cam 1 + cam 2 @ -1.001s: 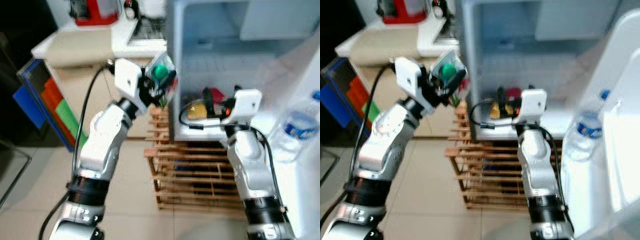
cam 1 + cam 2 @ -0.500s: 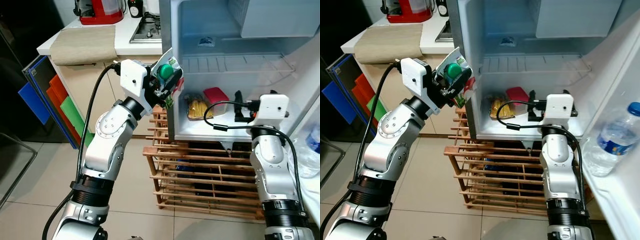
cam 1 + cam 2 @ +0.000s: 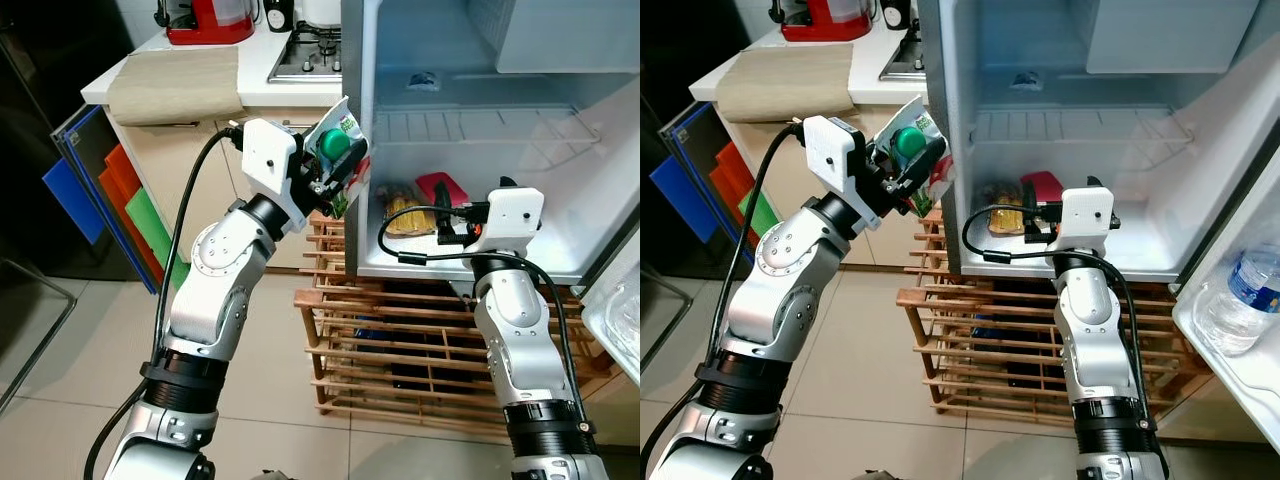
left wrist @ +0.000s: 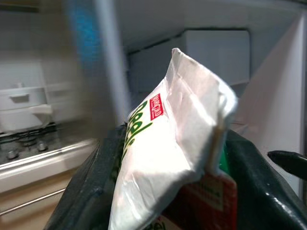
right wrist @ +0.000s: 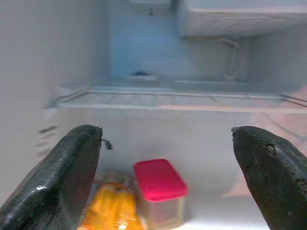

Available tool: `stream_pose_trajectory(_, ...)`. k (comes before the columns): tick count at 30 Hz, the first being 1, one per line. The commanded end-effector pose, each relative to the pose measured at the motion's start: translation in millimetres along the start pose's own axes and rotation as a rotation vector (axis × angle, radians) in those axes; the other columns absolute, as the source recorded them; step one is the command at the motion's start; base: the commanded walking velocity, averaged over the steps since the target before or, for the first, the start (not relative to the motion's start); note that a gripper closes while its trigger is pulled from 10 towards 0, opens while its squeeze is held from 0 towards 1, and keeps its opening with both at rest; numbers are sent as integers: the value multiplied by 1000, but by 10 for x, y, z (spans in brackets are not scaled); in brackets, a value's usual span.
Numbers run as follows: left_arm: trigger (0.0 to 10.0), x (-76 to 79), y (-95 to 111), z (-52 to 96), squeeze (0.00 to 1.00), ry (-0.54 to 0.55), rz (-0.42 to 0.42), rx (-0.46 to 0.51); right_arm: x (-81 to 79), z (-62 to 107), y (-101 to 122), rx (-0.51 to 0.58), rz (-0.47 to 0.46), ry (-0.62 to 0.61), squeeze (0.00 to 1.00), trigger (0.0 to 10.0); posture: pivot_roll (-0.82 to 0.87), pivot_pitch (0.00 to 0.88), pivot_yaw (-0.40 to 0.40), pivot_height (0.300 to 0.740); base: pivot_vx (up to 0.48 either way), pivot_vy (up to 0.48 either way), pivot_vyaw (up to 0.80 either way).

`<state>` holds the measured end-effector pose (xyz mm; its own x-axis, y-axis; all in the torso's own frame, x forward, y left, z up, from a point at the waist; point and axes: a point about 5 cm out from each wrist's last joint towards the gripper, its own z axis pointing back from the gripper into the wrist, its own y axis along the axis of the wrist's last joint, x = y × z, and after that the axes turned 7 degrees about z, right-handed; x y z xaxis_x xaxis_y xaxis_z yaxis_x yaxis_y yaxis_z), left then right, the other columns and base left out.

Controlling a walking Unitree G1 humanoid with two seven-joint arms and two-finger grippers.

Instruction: Restocking fridge

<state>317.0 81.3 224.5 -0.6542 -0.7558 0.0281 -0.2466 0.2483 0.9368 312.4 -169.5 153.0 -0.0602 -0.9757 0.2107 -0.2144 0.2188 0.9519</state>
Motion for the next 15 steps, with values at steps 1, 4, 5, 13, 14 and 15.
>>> stream_pose_trajectory(1, 10000, 18, 21, -33, 0, -11, 9, 13, 45, 2, 31, 17, -4, -12, 0, 10000, -111, 0, 100, 740, 0, 0, 0)
stream_pose_trajectory(4, 10000, 18, 20, -33, 0, -11, 7, 15, 51, 9, 9, 2, -1, -13, 0, 10000, -113, 0, 100, 740, 0, 0, 0)
stream_pose_trajectory(5, 10000, 18, 20, -33, 0, -11, 7, 15, 51, 9, 9, 2, -1, -13, 0, 10000, -113, 0, 100, 740, 0, 0, 0)
stream_pose_trajectory(13, 10000, -98, -152, 5, 0, 39, -29, -76, 28, 26, -46, -27, -19, -4, 0, 10000, -113, 0, 102, 740, 0, 0, -283)
stream_pose_trajectory(14, 10000, -137, -210, 22, 0, 61, -30, -104, 25, 27, -49, -27, -21, -3, 0, 10000, -113, 0, 102, 740, 0, 0, -569)
stream_pose_trajectory(15, 10000, -137, -210, 22, 0, 61, -30, -104, 25, 27, -49, -27, -21, -3, 0, 10000, -113, 0, 102, 740, 0, 0, -569)
